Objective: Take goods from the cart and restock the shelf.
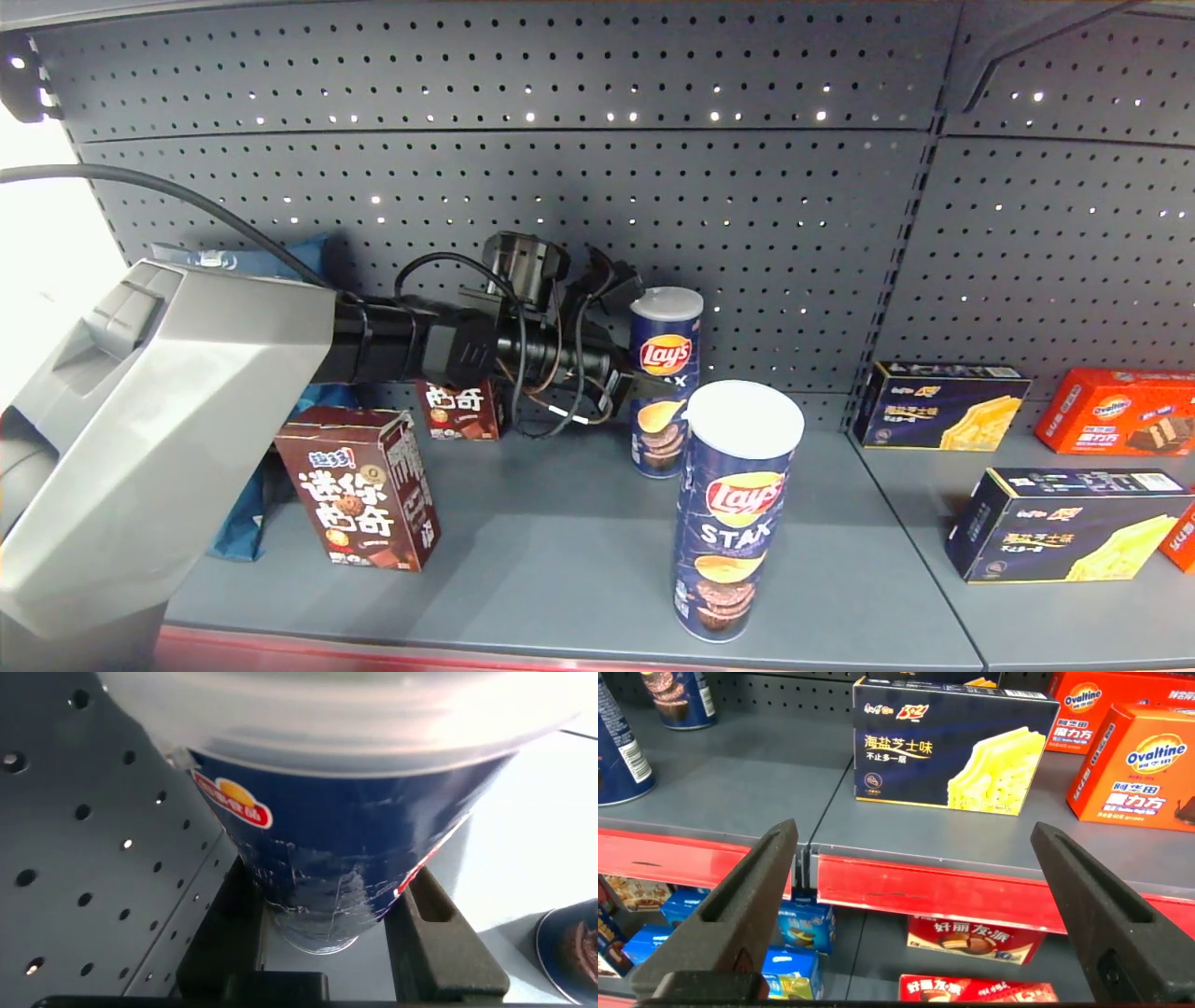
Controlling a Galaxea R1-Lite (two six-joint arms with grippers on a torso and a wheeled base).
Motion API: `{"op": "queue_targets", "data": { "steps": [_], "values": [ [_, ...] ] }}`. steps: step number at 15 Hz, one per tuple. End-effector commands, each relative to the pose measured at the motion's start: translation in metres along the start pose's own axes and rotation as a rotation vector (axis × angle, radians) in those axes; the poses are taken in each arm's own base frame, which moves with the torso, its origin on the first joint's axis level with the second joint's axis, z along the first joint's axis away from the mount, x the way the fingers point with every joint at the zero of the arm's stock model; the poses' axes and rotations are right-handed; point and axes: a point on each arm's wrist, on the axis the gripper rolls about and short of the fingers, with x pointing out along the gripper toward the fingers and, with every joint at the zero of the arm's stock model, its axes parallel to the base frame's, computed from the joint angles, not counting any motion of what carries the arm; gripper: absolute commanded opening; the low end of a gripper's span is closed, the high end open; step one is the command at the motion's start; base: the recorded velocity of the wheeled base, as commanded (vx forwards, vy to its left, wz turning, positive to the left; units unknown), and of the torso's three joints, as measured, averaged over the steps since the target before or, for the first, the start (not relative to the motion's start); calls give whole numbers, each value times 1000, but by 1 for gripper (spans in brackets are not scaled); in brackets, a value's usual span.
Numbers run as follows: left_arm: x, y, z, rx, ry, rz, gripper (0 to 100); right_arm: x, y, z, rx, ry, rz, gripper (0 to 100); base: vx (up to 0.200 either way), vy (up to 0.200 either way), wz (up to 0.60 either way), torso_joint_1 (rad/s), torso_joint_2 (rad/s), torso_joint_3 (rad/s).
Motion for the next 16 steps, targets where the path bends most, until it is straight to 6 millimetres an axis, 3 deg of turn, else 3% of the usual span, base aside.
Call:
{"op": "queue_targets", "data": {
  "steps": [1,10,16],
  "values": [
    [0,0,0,-1,1,-1,100,0,0,0,-1,0,0,100,0,0,0,0,0,0],
    [-5,-6,1,-5,7,-5,100,0,0,0,-2,1,2,100,0,0,0,0,0,0],
    [-49,-9,7,-19,4,54,100,0,0,0,-2,1,3,100,0,0,0,0,0,0]
  ]
}}
